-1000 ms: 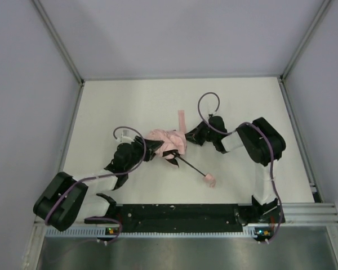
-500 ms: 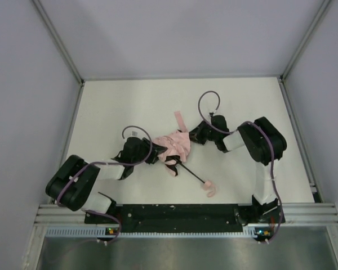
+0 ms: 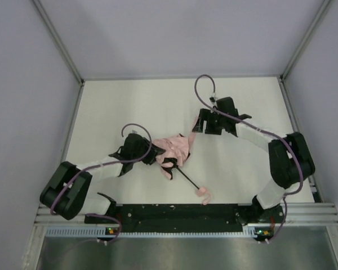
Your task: Put away the umbrella
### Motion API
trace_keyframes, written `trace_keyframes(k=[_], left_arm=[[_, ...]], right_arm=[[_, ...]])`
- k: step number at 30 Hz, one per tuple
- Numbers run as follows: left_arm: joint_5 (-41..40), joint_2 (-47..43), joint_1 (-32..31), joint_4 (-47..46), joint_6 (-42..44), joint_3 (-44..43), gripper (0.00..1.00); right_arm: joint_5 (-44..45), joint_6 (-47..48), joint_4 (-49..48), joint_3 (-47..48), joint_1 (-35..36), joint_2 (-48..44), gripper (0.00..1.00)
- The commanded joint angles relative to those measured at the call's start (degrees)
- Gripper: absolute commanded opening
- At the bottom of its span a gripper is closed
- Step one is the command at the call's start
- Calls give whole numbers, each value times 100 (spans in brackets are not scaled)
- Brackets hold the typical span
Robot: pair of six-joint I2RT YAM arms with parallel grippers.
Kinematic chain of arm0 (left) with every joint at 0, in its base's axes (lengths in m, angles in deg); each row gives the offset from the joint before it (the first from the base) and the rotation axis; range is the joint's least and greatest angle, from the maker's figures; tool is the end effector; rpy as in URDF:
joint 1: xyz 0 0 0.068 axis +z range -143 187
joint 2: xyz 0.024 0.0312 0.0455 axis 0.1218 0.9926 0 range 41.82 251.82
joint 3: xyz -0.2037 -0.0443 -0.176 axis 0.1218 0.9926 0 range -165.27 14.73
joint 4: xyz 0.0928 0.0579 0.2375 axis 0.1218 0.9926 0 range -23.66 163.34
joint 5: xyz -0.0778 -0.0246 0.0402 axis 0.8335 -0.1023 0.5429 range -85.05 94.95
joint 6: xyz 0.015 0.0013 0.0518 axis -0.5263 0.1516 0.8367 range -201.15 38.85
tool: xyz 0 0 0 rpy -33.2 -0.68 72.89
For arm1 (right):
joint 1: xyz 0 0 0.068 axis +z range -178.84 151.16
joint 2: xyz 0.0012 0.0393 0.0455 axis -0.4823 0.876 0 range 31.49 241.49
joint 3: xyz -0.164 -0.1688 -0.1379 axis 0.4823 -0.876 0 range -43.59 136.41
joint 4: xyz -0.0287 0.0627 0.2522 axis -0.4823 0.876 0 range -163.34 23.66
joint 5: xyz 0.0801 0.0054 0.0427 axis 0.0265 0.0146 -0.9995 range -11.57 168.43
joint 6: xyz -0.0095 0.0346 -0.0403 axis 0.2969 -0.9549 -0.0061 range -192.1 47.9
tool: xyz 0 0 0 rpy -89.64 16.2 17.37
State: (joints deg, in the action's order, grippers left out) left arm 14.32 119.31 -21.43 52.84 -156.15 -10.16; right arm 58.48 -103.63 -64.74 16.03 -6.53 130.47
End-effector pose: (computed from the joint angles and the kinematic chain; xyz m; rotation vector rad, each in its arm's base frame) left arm 0.2119 -0.1213 0.1441 -0.9010 2.3402 -1.0630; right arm 0.3290 0.1481 0.1854 0.0328 2.5194 0.8316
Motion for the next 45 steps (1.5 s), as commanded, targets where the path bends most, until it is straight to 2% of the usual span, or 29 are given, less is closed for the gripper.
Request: trace_keyframes(k=[1,4,11,16,21,27,32,35,38,41,45], left_arm=[[-365,-120,-23,980,285,-148,0],[-444,-164,-23,1296,241,-297,0],[-436,-15,-23,2017,30,-649,0],[-444,20,-14,2263,-49,-833,0],[-348,134,-14,2404,-128,-974,0],[-330,222,-14,2545,-269,-1106,0],[-409,249,-14,2975,-427,-1370,0],[-427,240,-14,3011,-515,-1387,0],[-523,135,-5,2924,-761,-1256,0],[-620,-58,-23,2476,-998,-993,0],[-778,-339,-14,1993,-1210,-676,0]], right_arm=[[755,1735,564,208,772,-1362,74],[1027,2334,249,130,1739,-1636,77],[1371,3003,-1042,-222,2892,-1303,77],[1284,3443,-1474,-370,3192,-951,76],[1169,3285,-1853,-618,3227,-653,75],[1369,3188,-2029,-425,3421,-2,75],[2582,2723,-1686,-344,3500,517,61],[2908,2415,-1975,-801,3500,491,44],[2996,2213,-2353,-1258,3500,491,32],[2751,1914,-2705,-1636,3500,692,24],[2225,1352,-3117,-1979,3500,1000,5]])
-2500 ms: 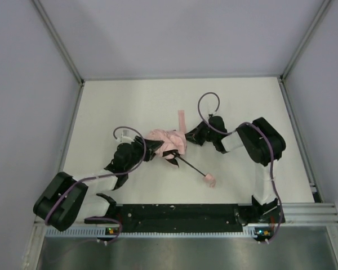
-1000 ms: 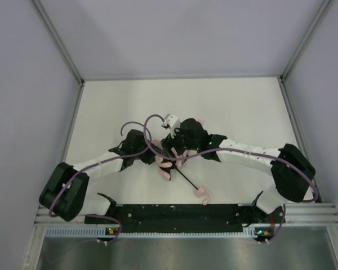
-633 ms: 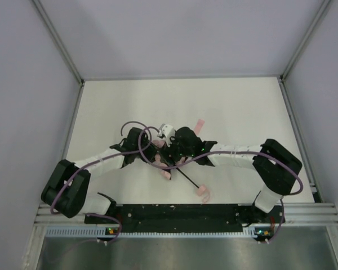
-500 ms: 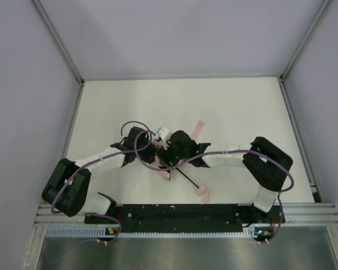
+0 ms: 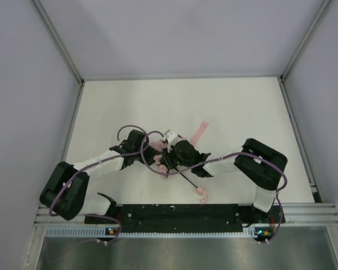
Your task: Put away the umbrella
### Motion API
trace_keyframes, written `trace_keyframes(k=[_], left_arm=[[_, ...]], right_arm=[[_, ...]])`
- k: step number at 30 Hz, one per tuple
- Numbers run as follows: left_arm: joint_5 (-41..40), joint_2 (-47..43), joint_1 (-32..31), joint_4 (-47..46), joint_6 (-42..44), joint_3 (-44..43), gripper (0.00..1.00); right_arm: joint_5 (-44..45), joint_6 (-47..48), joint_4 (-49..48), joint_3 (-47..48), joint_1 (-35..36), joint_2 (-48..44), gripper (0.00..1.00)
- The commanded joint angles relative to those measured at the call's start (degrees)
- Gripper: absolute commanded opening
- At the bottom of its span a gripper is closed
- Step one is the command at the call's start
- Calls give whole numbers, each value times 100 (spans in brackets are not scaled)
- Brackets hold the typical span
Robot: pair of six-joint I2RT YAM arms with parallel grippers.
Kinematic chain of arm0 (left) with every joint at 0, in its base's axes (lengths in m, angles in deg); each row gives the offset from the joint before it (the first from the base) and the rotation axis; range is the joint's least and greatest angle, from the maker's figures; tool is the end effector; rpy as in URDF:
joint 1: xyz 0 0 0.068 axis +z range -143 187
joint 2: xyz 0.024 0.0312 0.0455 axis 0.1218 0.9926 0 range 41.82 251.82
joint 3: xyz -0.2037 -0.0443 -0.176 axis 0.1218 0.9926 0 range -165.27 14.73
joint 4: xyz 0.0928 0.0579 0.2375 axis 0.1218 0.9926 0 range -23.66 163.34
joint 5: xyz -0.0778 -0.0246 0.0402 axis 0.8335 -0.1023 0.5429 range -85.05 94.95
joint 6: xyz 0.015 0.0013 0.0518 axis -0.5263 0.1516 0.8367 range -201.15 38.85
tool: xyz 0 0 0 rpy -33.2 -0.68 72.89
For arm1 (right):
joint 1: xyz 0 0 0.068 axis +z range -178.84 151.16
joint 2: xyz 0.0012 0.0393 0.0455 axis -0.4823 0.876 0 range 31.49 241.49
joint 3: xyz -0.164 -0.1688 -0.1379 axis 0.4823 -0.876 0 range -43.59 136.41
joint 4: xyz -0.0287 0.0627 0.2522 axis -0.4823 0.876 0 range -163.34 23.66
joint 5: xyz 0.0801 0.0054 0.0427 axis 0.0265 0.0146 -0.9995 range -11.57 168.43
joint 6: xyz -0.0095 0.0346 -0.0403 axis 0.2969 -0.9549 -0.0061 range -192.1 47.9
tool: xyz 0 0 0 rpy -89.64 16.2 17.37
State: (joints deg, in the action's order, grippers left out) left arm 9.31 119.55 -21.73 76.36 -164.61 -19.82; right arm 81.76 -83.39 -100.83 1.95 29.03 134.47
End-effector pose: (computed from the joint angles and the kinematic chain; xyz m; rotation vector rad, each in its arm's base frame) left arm 0.2174 -0.1222 0.1598 -1.2245 2.4406 -0.8116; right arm 0.1915 0.3009 0.1417 -0.8219 2.0014 0.6577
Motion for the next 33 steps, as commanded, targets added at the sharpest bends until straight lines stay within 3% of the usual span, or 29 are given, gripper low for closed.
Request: trace_keyframes(k=[1,5,9,10,11,13,18,23,26,33], left_arm=[[-304,-434,17,-508,-364,360,4],[-583,-715,17,-703,-189,440,44],[-743,-1128,43,-756,84,519,73],[-735,-1216,60,-773,93,597,87],[-726,-1304,78,-791,102,650,94],[-560,-1410,69,-878,102,773,98],[152,-1542,61,-730,-117,940,98],[241,-1788,-45,-580,-635,1160,98],[398,-1535,-141,-484,-1075,1178,98],[30,-419,-317,-572,-1006,862,97]], right_arm=[[-288,-821,307,-720,-47,635,0],[-1078,-1287,-484,-1169,-143,627,0],[-2203,-1981,-1441,-1530,-565,820,0],[-2493,-2130,-1644,-1600,-679,855,0],[-2756,-2315,-1846,-1627,-793,925,0],[-3197,-2640,-2093,-1688,-961,1022,0],[-3708,-3308,-2279,-1601,-1225,1172,0],[-3980,-3933,-2437,-1346,-1462,1479,0],[-4164,-4267,-2516,-1136,-1559,1707,0],[-4753,-4610,-2534,-757,-1717,2068,0]])
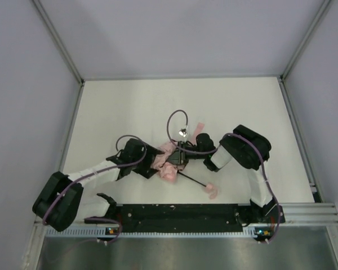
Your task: Put away the umbrella
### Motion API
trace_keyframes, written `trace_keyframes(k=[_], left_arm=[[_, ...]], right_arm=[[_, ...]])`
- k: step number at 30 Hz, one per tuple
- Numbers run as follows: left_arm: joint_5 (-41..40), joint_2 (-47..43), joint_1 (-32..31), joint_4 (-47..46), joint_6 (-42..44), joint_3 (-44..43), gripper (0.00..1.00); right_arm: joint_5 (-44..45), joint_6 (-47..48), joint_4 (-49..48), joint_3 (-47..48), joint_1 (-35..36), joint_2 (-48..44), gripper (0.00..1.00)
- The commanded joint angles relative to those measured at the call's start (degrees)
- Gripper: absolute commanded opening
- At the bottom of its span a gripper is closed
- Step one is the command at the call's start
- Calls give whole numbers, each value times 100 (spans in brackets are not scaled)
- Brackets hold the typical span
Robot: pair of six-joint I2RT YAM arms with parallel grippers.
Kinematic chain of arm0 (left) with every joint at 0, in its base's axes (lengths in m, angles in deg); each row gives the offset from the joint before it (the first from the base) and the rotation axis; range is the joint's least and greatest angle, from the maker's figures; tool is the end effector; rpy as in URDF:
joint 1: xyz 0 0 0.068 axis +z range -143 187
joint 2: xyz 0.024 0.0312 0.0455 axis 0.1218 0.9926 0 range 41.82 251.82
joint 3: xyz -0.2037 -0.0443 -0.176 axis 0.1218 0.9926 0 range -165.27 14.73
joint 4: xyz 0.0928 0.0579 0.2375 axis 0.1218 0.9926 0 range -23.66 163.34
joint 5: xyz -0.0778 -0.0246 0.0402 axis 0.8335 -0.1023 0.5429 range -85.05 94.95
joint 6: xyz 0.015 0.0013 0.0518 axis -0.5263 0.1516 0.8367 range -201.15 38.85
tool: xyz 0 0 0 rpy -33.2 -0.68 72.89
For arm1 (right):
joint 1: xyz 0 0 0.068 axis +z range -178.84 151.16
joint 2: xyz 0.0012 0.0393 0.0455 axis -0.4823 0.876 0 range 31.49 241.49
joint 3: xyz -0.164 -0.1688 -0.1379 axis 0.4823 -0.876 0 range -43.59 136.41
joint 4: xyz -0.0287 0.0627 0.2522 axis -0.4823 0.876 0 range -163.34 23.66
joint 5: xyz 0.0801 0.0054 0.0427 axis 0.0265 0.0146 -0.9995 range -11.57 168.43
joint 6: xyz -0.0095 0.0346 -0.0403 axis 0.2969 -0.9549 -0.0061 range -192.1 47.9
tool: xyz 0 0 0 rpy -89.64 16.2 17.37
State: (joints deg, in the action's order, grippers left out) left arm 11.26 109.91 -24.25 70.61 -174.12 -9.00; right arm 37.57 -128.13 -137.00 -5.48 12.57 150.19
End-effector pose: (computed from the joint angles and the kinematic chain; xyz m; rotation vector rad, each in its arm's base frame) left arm 0.1784 -0.1128 0.1478 -1.3520 2.3730 -0.9814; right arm 0.2416 0.2440 0.0837 -0.3156 2.2127 1.7291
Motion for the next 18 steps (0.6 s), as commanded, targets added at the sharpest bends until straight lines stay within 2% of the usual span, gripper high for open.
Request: trace_keyframes(k=[1,4,5,9,10,12,14,17,18], left_arm=[[-147,730,-75,3,-46,-272,95],[-269,1161,-75,-85,164,-395,79],[-375,1258,-83,2,191,-396,71],[-569,1329,-84,-164,244,-80,17],[-578,1294,-84,-172,235,-19,10],[-823,1215,-83,-103,410,-18,1],[-894,1136,-84,55,551,-79,0],[-1008,987,-128,48,543,-45,0],[-1035,908,-136,30,517,-1,0]], right_arm=[[-474,-145,1145,47,-115,558,0],[-870,-180,1189,135,-238,681,0],[-914,-145,1241,144,-282,655,0],[-1231,-31,1653,311,-388,375,0],[-1214,74,1864,372,-379,235,0],[-1205,590,2749,591,-379,-178,5],[-952,1292,4073,951,-396,-573,14],[14,2630,6097,1663,-388,-1250,40],[321,2832,6354,1787,-379,-1452,56]])
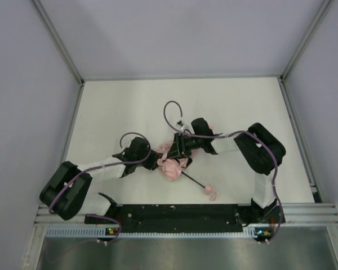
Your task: Put away the umbrella
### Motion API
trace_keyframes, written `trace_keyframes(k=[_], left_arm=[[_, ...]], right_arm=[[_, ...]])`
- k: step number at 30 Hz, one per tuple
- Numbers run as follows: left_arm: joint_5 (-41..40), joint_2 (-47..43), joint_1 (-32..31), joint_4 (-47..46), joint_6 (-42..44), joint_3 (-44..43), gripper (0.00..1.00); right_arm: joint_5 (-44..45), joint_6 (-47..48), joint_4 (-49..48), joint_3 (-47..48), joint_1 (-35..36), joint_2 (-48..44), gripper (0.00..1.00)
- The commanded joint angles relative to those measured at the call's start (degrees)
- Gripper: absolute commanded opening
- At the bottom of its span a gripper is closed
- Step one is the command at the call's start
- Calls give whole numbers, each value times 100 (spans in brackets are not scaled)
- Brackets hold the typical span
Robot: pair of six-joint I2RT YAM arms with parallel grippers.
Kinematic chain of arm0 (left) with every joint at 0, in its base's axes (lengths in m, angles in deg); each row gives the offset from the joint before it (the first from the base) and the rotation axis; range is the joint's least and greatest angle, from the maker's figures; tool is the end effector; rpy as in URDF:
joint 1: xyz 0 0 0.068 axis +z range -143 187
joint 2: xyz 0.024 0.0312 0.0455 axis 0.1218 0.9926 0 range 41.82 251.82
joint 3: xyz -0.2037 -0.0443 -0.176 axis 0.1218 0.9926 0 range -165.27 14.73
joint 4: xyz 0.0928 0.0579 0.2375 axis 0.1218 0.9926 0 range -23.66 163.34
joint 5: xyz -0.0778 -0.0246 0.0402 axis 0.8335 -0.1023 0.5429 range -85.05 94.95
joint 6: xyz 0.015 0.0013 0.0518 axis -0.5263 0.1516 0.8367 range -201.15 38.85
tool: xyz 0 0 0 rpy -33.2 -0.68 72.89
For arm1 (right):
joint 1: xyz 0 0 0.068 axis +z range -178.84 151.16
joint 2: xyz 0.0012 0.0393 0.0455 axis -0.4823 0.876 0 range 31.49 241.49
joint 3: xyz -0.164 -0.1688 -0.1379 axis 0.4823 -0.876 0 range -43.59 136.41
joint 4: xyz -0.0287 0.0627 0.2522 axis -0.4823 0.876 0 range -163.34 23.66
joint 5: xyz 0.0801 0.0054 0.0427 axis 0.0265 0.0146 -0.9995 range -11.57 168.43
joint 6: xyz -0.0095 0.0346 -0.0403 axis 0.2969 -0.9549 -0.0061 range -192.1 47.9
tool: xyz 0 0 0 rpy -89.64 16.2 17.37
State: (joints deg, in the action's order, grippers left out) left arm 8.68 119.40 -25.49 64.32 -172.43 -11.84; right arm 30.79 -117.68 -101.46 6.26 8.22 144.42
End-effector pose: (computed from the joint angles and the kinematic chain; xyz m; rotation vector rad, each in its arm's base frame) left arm 0.1978 -0.1287 0.1359 -1.3004 2.3751 -0.9344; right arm 0.2775 0.2424 0.1091 -0.3761 2.4600 1.6384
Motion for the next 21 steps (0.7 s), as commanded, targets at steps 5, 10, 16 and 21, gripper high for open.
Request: trace_keyframes(k=[5,10,16,21], left_arm=[[-760,-217,-12,755,199,284,0],[-654,-208,-12,1167,-55,82,0],[-540,-191,-3,1819,-240,-217,0],[-425,-191,-12,2047,-434,-296,0]], right_arm=[[2010,2526,3234,606,275,-2045,90],[3504,3388,2866,202,1144,-2591,96],[4745,4232,2250,113,1971,-2381,96],[5246,4706,1785,-44,2358,-1854,95]])
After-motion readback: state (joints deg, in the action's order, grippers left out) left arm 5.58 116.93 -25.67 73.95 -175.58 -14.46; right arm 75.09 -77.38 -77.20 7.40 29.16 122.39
